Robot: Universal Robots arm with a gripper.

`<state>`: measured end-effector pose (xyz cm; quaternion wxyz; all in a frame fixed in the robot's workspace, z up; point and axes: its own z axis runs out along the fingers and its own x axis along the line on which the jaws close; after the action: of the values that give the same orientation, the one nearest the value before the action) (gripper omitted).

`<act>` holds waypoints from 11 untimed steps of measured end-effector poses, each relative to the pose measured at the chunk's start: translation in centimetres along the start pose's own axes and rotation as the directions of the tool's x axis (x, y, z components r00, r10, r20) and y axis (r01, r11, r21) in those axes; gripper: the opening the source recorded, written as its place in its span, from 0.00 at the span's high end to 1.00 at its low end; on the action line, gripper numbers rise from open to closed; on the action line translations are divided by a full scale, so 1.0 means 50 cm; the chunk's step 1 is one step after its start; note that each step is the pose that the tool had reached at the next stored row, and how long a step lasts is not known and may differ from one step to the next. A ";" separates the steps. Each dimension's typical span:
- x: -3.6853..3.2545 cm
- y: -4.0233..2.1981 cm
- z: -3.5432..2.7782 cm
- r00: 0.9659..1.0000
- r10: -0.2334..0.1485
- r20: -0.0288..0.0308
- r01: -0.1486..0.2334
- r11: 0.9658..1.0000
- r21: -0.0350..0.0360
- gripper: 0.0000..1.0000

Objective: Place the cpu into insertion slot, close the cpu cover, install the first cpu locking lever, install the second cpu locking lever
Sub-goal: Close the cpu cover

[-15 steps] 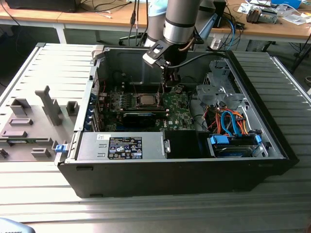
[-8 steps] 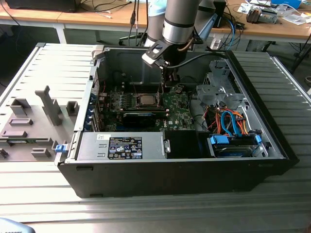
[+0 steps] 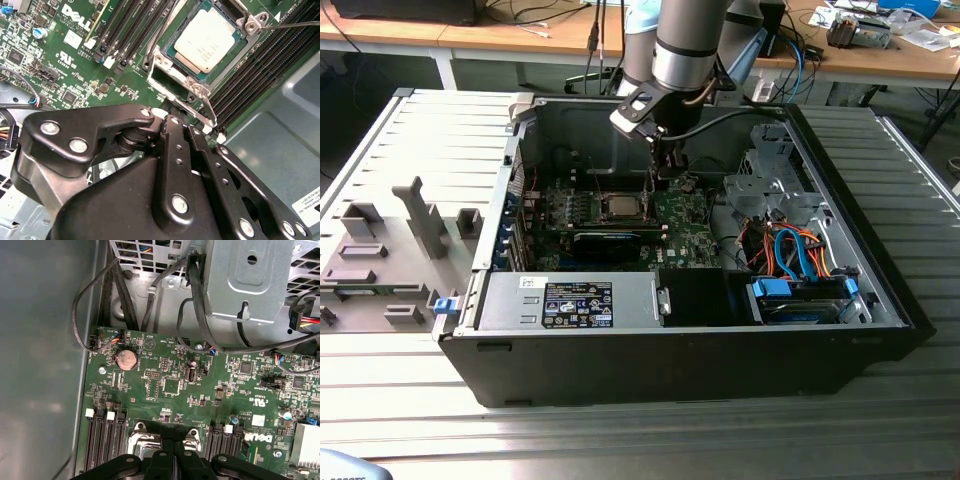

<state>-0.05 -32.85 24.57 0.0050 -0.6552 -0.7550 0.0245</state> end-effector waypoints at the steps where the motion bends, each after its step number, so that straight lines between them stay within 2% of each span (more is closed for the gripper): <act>1: 0.000 -0.001 0.000 1.000 0.000 0.000 0.000 1.000 0.000 0.89; 11: 0.002 -0.012 0.001 1.000 0.000 0.000 0.000 1.000 0.000 0.89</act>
<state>-0.63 -32.85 24.54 0.0050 -0.6552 -0.7550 0.0246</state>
